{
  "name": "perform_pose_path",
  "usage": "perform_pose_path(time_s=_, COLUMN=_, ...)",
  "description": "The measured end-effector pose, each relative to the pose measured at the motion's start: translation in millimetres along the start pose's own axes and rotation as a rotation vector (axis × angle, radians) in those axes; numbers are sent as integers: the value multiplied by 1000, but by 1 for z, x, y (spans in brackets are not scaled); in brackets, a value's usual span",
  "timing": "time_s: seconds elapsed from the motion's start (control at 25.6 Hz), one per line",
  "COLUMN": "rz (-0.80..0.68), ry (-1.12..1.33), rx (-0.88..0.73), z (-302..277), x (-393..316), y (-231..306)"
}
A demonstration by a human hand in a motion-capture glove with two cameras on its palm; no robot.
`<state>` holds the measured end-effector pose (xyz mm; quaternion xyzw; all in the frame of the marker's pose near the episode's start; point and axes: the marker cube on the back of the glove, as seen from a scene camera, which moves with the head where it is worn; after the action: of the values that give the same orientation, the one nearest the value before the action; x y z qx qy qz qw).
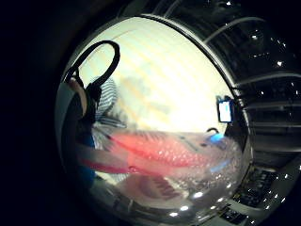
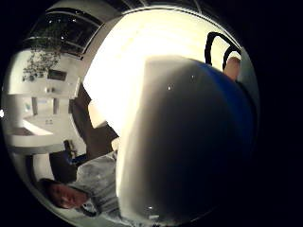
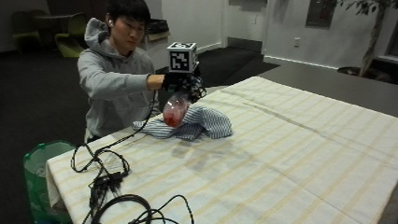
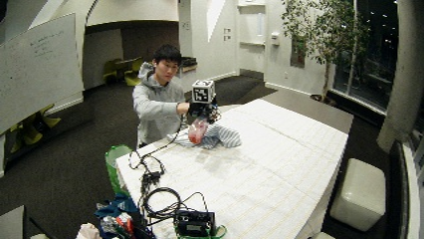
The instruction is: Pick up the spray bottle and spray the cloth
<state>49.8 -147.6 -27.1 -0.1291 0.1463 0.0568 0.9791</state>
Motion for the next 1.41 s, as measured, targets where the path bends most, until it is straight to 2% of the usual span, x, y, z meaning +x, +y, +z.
perform_pose_path(time_s=0.2, rz=12, ry=3, rx=13, z=-2, x=0, y=-1)
perform_pose_path(time_s=0.51, rz=4, ry=-6, rx=-47, z=39, x=-2, y=-2)
perform_pose_path(time_s=0.66, rz=-6, ry=-91, rx=22, z=30, x=-18, y=0)
perform_pose_path(time_s=0.82, rz=-29, ry=-349, rx=181, z=-3, x=-57, y=3)
perform_pose_path(time_s=1.02, rz=-17, ry=-877, rx=395, z=-39, x=-109, y=-2)
perform_pose_path(time_s=1.17, rz=7, ry=-1256, rx=494, z=-38, x=-150, y=-15)
perform_pose_path(time_s=1.29, rz=18, ry=-1391, rx=516, z=-21, x=-184, y=-30)
perform_pose_path(time_s=1.41, rz=23, ry=-1417, rx=522, z=5, x=-217, y=-51)
